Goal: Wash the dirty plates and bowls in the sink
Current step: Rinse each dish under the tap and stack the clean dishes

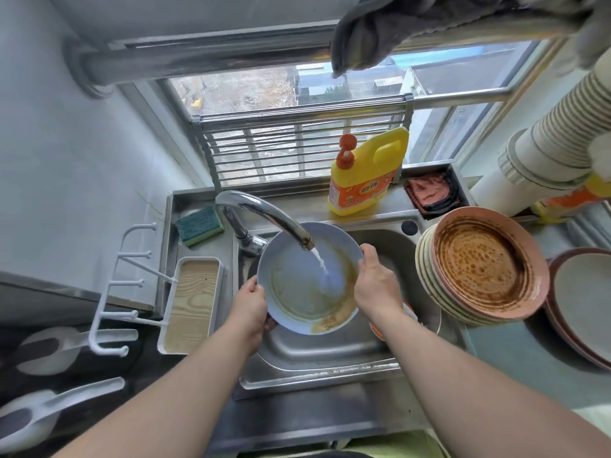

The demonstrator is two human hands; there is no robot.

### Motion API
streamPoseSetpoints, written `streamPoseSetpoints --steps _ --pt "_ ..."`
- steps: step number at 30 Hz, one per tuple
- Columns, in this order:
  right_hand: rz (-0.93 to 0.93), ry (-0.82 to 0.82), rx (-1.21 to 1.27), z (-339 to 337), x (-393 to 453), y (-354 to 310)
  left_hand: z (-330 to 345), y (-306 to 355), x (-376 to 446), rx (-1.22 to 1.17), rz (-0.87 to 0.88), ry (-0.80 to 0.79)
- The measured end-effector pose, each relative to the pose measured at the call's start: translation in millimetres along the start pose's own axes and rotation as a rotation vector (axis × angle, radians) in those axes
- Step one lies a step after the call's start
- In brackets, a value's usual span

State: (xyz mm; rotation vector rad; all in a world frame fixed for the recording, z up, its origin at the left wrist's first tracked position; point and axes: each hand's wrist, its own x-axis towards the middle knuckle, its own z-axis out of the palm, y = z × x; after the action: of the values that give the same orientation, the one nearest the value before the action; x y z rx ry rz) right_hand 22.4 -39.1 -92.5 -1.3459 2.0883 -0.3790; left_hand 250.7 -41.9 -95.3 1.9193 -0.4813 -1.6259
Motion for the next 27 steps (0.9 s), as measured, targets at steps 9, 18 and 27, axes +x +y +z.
streamPoseSetpoints --steps 9,18,27 --pt "-0.095 0.012 -0.117 -53 -7 2 32 -19 -20 -0.157 -0.259 -0.085" --pt "0.132 -0.087 -0.064 -67 2 14 46 -24 -21 -0.108 -0.263 -0.086" --pt "0.296 -0.242 0.079 -16 -13 9 5 13 -5 0.106 0.141 -0.027"
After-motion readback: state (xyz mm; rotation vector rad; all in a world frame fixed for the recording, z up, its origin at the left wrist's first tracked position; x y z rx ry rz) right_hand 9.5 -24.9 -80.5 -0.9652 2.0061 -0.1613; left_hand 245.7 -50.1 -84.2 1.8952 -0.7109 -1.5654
